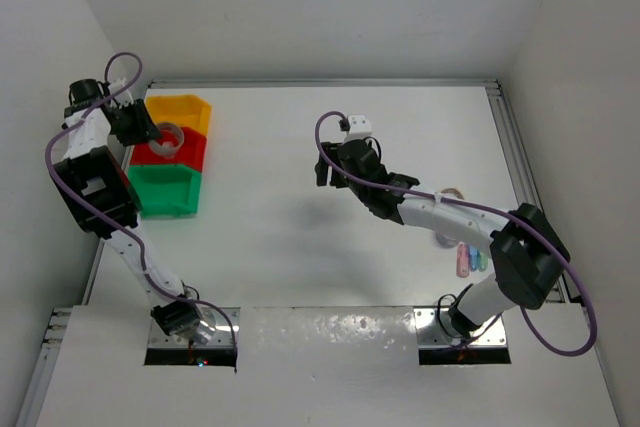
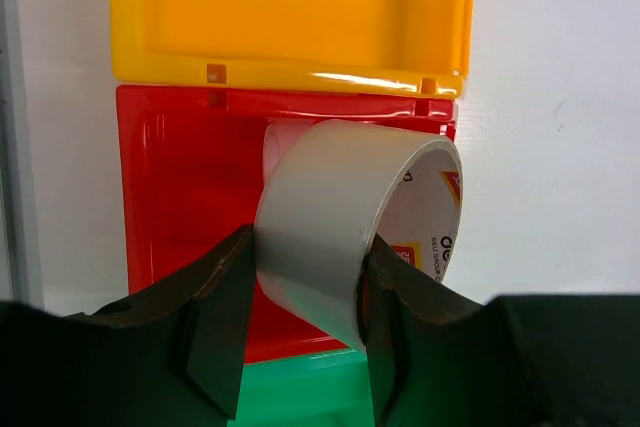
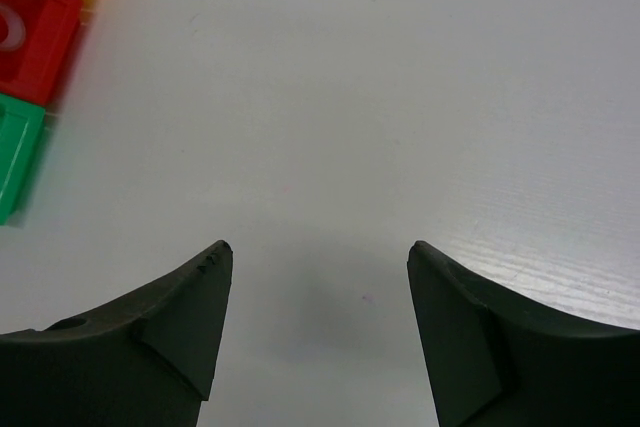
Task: Sort the stationery into containers
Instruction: Place the stationery in the storage box.
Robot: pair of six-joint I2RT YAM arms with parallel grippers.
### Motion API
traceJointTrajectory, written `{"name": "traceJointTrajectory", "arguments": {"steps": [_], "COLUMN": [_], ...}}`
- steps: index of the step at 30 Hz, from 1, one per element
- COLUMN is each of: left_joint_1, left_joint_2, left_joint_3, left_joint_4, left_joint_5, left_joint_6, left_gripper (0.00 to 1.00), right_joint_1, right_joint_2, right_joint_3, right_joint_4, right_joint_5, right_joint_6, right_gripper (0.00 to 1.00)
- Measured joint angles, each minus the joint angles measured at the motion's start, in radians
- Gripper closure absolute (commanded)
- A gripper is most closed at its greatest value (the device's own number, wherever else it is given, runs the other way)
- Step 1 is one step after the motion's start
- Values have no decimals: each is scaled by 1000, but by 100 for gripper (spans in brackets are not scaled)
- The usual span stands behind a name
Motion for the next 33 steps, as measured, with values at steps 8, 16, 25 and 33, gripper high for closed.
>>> {"name": "traceJointTrajectory", "arguments": {"steps": [8,16,25,33], "left_joint_1": [14,34,33,26], "left_joint_2": [36,73,115,127], "left_joint_3": [13,13,13,18], "left_joint_4": [33,61,71,79], "left_joint_5": [-1,-3,-6,-39], "left_joint_6": [-15,-49,-58,-58], "left_gripper": [100,91,47,35], "right_joint_1": [-1,-1,-1,-1], "right_joint_2": [0,0,0,0], "right_joint_3": [0,0,0,0], "right_joint_4": [-24,-36,-52,-54], "right_joint_5": [0,-1,-1,-9], "right_joint_6": [-2,-3,-7,-8], "right_gripper": [30,30,30,30]}}
